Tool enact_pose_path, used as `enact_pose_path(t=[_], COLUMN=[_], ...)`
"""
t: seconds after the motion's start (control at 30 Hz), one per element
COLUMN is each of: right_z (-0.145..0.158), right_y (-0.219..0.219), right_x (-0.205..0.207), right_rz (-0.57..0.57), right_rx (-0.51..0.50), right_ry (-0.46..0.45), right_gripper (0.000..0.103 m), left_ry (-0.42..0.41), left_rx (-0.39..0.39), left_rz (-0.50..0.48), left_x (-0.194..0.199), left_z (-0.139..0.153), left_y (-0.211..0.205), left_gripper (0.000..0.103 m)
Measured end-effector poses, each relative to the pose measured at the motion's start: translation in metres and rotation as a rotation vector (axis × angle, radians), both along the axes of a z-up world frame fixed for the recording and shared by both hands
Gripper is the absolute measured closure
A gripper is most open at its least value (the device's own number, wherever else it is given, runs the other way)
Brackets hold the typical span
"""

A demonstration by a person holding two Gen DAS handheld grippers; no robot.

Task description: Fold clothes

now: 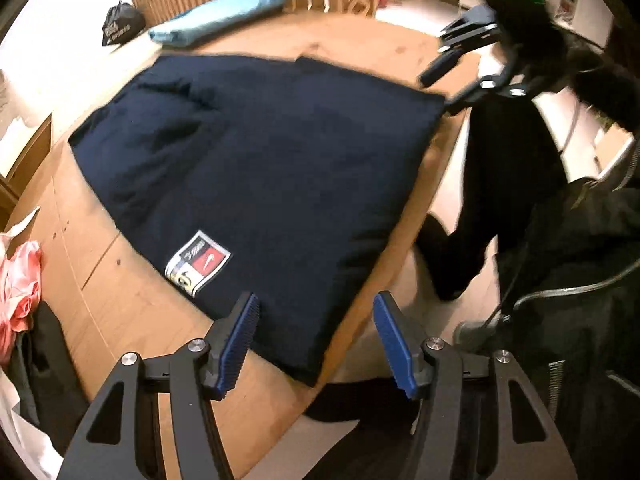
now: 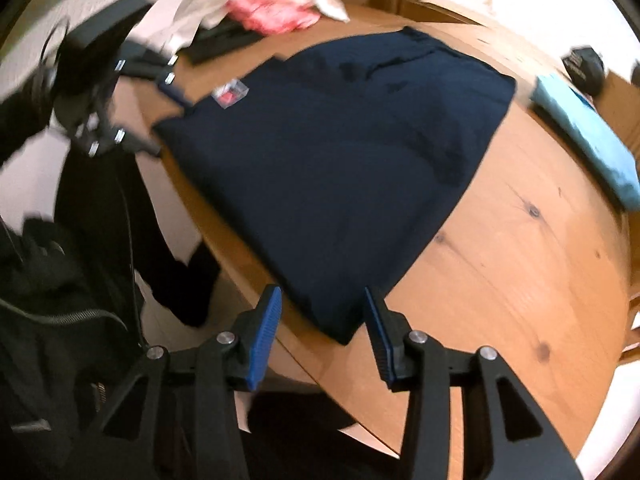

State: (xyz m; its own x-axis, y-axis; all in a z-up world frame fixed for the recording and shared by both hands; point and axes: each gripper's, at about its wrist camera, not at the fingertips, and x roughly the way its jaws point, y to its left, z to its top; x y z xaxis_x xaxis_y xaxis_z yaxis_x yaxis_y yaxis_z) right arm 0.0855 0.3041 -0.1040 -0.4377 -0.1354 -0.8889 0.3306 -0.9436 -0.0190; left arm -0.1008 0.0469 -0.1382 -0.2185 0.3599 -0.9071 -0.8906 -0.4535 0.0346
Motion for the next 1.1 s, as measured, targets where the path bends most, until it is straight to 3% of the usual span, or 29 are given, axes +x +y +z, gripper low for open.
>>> enact_pose_path(t=[0.1, 0.33, 0.4, 0.47, 0.5, 0.57, 0.67, 0.77, 0.87, 0.97, 1.1], right_z=[-0.004, -0.001, -0.002, -0.003, -0.003, -0.003, -0.003, 0.011, 0.041, 0.079, 0.12], right_y=[-0.004, 0.003, 0.003, 0.003, 0.002, 0.002, -0.002, -0.002, 0.012, 0.028, 0.05], right_x=[0.005, 0.0, -0.007, -0.015, -0.019, -0.026, -0.037, -0.044, -0.057, -0.077, -0.133], right_rz=[0.027, 0.002, -0.011, -0.024, -0.03, -0.043, -0.058, -0.08, -0.132, -0.169, -0.197], right_rx=[0.039, -0.002, -0.006, -0.01, -0.012, -0.016, -0.008, -0.024, -0.079, -0.087, -0.052], right_ry=[-0.01, -0.021, -0.026, -0.032, -0.035, -0.04, -0.036, 0.019, 0.097, 0.208, 0.291], right_gripper=[0.06, 0.062, 0.068, 0.073, 0.075, 0.09, 0.095, 0.096, 0.096, 0.096, 0.096], left_ry=[-0.013, -0.023, -0.015, 0.008, 0.012, 0.011, 0.038, 0.087, 0.112, 0.163, 0.251], left_rx=[0.007, -0.006, -0.01, -0.021, -0.023, -0.019, 0.001, 0.046, 0.153, 0.223, 0.281], left_rz=[0.012, 0.008, 0.002, -0.003, -0.002, 0.009, 0.017, 0.032, 0.092, 0.14, 0.179], left_x=[-0.009, -0.009, -0.004, -0.001, -0.001, -0.002, 0.0, 0.0, -0.015, -0.041, -0.093], left_z=[-0.001, -0.001, -0.004, -0.003, -0.002, -0.003, 0.001, 0.014, 0.041, 0.071, 0.116], left_y=[0.0, 0.0, 0.0, 0.0, 0.0, 0.0, 0.003, 0.003, -0.005, -0.01, -0.009], left_gripper=[0.044, 0.045, 0.055, 0.074, 0.076, 0.085, 0.092, 0.093, 0.093, 0.093, 0.093])
